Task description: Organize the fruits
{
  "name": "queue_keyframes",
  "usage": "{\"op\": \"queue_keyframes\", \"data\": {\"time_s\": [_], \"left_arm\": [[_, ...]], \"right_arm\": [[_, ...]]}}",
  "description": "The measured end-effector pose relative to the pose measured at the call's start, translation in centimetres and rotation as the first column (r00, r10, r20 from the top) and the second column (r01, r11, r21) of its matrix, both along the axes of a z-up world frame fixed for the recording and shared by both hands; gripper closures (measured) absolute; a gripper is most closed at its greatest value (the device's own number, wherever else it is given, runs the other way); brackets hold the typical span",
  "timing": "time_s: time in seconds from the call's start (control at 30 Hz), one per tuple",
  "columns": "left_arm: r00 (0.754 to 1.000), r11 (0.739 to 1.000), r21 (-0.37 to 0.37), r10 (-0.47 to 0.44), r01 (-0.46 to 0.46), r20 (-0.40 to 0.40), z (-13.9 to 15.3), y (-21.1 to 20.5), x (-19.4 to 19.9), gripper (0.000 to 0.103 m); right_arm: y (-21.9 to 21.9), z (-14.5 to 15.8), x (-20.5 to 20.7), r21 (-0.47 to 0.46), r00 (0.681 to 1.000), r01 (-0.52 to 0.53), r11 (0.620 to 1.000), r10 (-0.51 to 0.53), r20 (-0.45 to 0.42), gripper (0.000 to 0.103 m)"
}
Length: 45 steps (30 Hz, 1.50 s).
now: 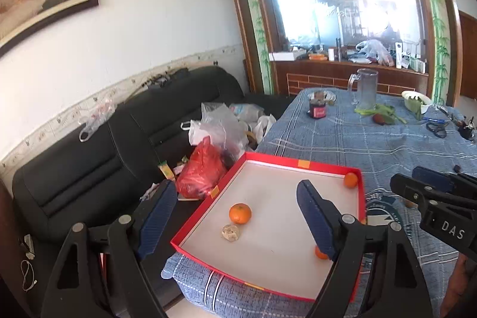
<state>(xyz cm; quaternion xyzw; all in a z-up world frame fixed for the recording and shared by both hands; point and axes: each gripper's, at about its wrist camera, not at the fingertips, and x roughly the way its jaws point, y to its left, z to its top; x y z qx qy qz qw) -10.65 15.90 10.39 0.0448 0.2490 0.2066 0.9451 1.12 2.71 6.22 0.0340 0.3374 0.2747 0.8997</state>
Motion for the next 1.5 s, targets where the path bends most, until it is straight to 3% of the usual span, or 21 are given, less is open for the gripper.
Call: {"op": "queue_keyframes", "data": {"time_s": [0.43,0.93,1.17,1.33,1.5], "left_arm": [[0.996,0.997,0.06,-0.05,0.045,0.079,2.5,-3.5,-4.1,0.019],[0.986,0.992,0.109,-0.08,0.064,0.144,4.1,-6.0,-7.8,0.019],[0.976,0.987,0.092,-0.142,0.129,0.163,4.5,-7.5,-8.9,0.017],[0.948,0.954,0.045,-0.298,0.295,0.113,2.8,-10.6,-8.3,0.017],[0.877,0.877,0.023,-0.48,0.48,-0.007,1.2,-16.8,-6.3,0.017]], "right_arm": [[-5.4,2.9,-5.8,0.067,0.993,0.049,0.997,-0.056,0.105,0.052],[-8.9,5.2,-9.8,0.116,0.98,0.073,0.991,-0.093,0.178,0.052],[-10.9,6.0,-11.7,0.136,0.971,0.095,0.986,-0.122,0.204,0.052],[-13.3,6.2,-14.0,0.135,0.957,0.149,0.98,-0.177,0.229,0.052],[-17.5,5.8,-17.4,0.107,0.912,0.282,0.954,-0.3,0.279,0.051]]}}
